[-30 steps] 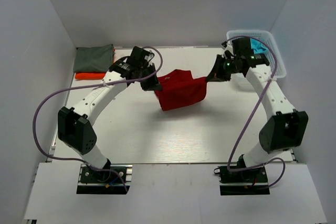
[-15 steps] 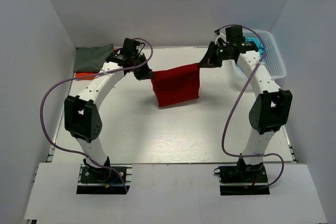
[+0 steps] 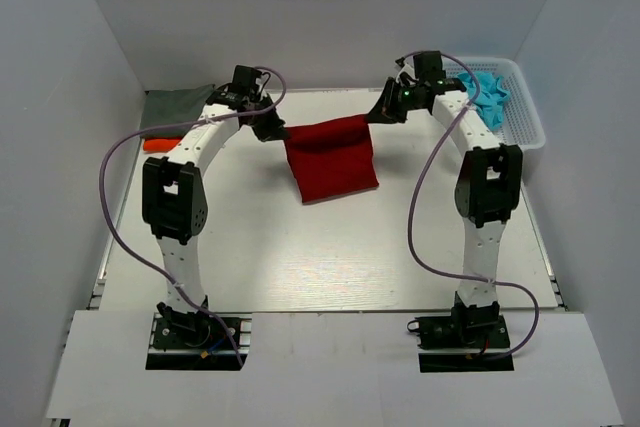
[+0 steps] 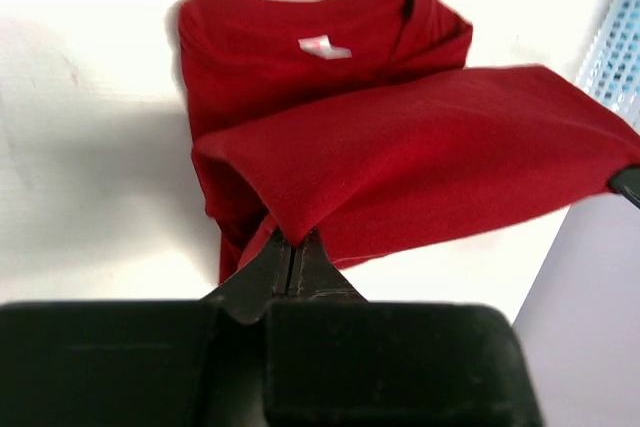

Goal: Fold and stack the t-shirts
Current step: Fold the long partially folded tshirt into a neat square, then smooth out wrinkles on the folded tshirt

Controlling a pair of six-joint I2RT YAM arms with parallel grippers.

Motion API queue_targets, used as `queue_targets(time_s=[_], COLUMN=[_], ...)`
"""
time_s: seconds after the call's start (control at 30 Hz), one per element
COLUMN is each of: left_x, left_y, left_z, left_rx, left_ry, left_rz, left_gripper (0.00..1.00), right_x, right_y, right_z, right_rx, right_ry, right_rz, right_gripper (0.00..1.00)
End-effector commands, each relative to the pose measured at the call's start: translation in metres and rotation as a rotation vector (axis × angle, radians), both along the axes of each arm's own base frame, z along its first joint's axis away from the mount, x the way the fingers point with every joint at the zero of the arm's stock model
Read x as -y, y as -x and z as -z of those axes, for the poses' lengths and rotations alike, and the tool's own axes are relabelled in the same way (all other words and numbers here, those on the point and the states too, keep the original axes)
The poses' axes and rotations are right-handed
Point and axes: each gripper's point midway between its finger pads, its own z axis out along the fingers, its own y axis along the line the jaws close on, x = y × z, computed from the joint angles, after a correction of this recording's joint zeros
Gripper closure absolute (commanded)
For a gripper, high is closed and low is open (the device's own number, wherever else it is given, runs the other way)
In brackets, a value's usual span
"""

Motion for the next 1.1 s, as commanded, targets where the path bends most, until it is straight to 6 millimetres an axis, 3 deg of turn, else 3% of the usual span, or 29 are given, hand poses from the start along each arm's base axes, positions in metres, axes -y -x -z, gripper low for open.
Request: queue_targets(time_s=[0.0, 0.03, 0.07, 0.1, 0.13, 0.17, 0.2, 0.23, 0.3, 0.33, 0.37, 0.4, 0.43, 0.47, 0.5, 0.6, 0.67, 0.9, 0.93, 1.07], left_x=[-0.012, -0.009, -0.012, -0.012, -0.010, -0.014, -0.013, -0.013, -0.014, -0.019, -0.020, -0.017, -0.014, -0.013, -0.010, -0.012, -0.016, -0.020, -0.020, -0.023], left_y=[-0.031, -0.035, -0.042, -0.053, -0.058, -0.067, -0.074, -0.081, -0.083, -0.081, -0.079, -0.073, -0.063, -0.061, -0.055, -0.038, -0.031, -0.015, -0.015, -0.005], left_z=[-0.014, -0.012, -0.009, -0.012, -0.008, 0.000, 0.000, -0.010, -0.002, -0.001, 0.003, 0.001, 0.004, 0.003, 0.006, 0.014, 0.023, 0.046, 0.046, 0.060], left_rx=[0.078, 0.078, 0.085, 0.123, 0.126, 0.115, 0.139, 0.154, 0.141, 0.128, 0.125, 0.130, 0.128, 0.144, 0.139, 0.122, 0.106, 0.044, 0.044, 0.005], left_ry=[0.019, 0.034, 0.035, 0.037, 0.038, 0.040, 0.038, 0.034, -0.001, -0.029, -0.041, -0.050, -0.063, -0.063, -0.063, -0.066, -0.079, -0.087, -0.087, -0.096], left_rz=[-0.043, -0.043, -0.053, -0.059, -0.059, -0.077, -0.068, -0.075, -0.041, -0.049, -0.036, -0.015, 0.011, 0.029, 0.039, 0.053, 0.048, 0.044, 0.044, 0.045], left_gripper=[0.94, 0.91, 0.82, 0.68, 0.28, 0.01, 0.01, 0.01, 0.01, 0.01, 0.01, 0.01, 0.01, 0.01, 0.01, 0.01, 0.01, 0.01, 0.01, 0.01], right_x=[-0.006, -0.008, -0.010, -0.012, -0.016, -0.019, -0.022, -0.022, -0.025, -0.025, -0.022, -0.018, -0.010, -0.004, -0.002, 0.017, 0.021, 0.013, 0.012, 0.000], right_y=[-0.038, -0.049, -0.058, -0.068, -0.082, -0.096, -0.103, -0.108, -0.105, -0.103, -0.094, -0.087, -0.085, -0.076, -0.068, -0.061, -0.049, -0.043, -0.051, -0.053], right_z=[-0.012, -0.018, 0.008, 0.001, 0.011, -0.015, -0.002, 0.001, -0.030, -0.037, -0.004, -0.022, -0.022, -0.005, -0.009, 0.008, 0.032, 0.071, 0.063, 0.074], right_rx=[0.115, 0.160, 0.137, 0.181, 0.218, 0.296, 0.281, 0.274, 0.332, 0.352, 0.306, 0.346, 0.381, 0.362, 0.371, 0.378, 0.329, 0.305, 0.326, 0.338], right_ry=[-0.071, -0.083, -0.077, -0.093, -0.105, -0.126, -0.138, -0.152, -0.201, -0.187, -0.148, -0.124, -0.044, 0.015, 0.043, 0.206, 0.262, 0.333, 0.331, 0.308], right_rz=[0.014, 0.012, 0.007, -0.003, -0.008, -0.012, -0.015, -0.010, -0.048, -0.041, -0.045, -0.042, -0.008, -0.023, -0.024, -0.039, -0.101, -0.200, -0.192, -0.251], right_gripper=[0.93, 0.84, 0.81, 0.57, 0.44, 0.21, 0.10, 0.10, 0.10, 0.10, 0.10, 0.10, 0.10, 0.10, 0.10, 0.10, 0.11, 0.12, 0.12, 0.12])
